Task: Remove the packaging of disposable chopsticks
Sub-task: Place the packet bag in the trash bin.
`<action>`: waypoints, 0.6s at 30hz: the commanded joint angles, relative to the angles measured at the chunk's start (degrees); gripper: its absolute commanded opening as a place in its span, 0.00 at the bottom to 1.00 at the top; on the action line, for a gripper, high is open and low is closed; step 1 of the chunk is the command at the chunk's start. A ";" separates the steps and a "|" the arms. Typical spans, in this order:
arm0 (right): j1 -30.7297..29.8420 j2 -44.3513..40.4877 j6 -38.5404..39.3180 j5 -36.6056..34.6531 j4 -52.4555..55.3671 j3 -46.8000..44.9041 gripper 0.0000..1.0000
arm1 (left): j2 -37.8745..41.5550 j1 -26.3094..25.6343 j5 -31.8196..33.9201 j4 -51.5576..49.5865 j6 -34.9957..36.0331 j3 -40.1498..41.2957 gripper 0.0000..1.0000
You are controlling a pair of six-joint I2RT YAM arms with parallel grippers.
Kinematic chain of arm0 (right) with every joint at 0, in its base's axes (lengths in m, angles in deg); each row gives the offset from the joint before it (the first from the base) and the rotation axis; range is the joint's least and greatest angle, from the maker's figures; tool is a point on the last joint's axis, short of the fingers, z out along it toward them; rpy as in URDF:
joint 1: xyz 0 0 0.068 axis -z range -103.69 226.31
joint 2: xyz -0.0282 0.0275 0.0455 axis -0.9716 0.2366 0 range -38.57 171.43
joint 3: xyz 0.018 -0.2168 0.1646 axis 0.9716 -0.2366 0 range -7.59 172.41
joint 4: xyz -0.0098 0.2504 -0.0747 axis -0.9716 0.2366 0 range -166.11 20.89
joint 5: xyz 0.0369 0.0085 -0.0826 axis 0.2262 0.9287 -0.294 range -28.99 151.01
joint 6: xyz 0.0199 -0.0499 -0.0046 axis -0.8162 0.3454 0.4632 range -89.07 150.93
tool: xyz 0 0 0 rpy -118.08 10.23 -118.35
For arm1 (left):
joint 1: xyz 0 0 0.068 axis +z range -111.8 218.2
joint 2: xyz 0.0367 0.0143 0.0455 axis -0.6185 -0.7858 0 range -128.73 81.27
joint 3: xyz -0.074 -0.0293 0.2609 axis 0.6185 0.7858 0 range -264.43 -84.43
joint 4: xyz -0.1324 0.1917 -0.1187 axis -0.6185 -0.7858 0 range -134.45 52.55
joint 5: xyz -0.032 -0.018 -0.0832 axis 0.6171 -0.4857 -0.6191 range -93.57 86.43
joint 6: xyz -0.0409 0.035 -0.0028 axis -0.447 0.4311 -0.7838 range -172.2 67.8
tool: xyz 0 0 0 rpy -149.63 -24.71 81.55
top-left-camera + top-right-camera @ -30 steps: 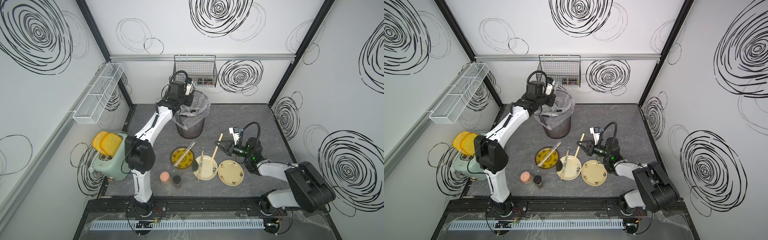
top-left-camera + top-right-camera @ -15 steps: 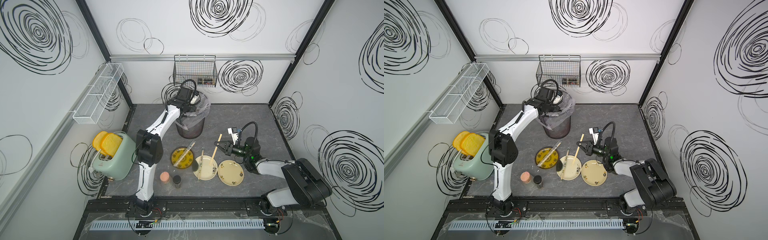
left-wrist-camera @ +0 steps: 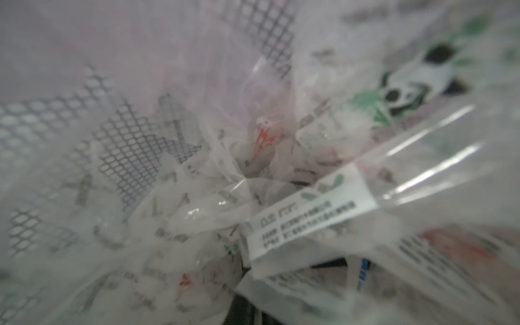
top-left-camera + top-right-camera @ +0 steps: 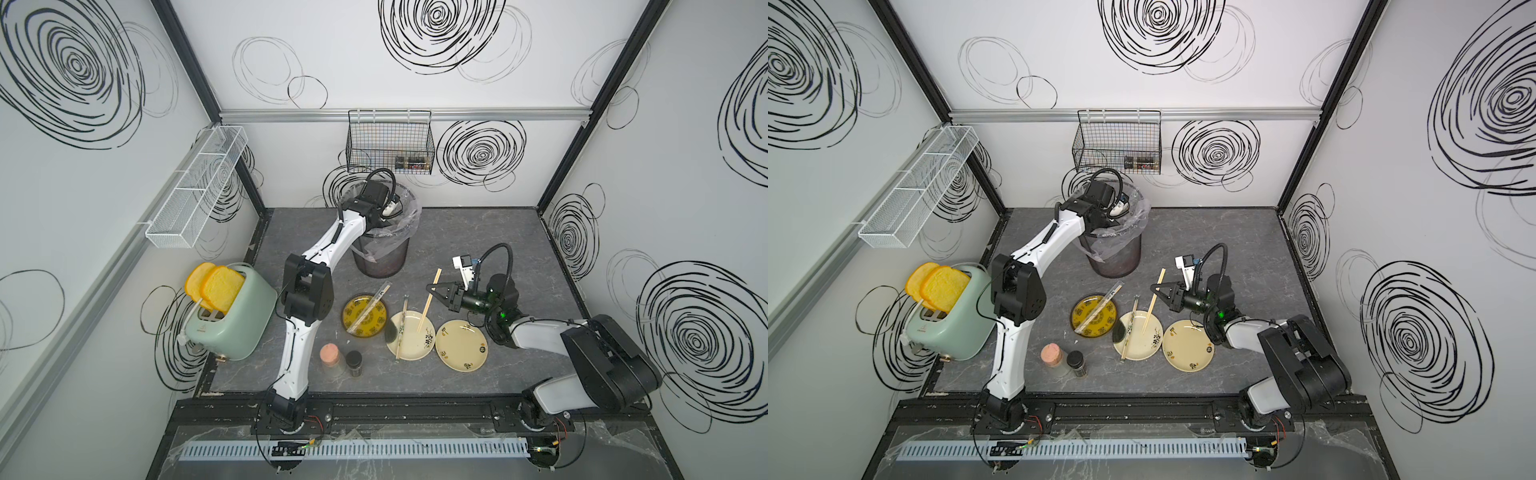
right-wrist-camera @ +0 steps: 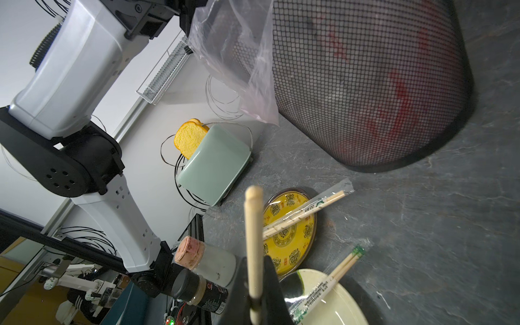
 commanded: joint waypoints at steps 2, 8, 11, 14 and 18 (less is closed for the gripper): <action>-0.52 1.11 0.21 0.33 -1.85 1.83 0.00 | -2.01 -0.19 -0.07 -0.63 -0.13 -0.27 0.23; -0.74 1.36 0.37 -0.01 -1.69 2.00 0.00 | -0.71 -0.17 -0.83 -0.32 -0.59 -2.15 0.53; -0.87 1.50 0.35 0.01 -1.67 2.10 0.00 | 0.45 -0.09 0.01 1.35 -2.06 -2.43 0.62; -1.04 1.67 0.51 -0.04 -1.67 2.24 0.00 | 1.49 -0.17 1.61 2.99 -3.33 -2.78 0.68; -1.05 1.82 1.08 -0.53 -1.12 2.18 0.00 | 3.62 -0.22 2.52 4.56 -4.46 -3.23 0.84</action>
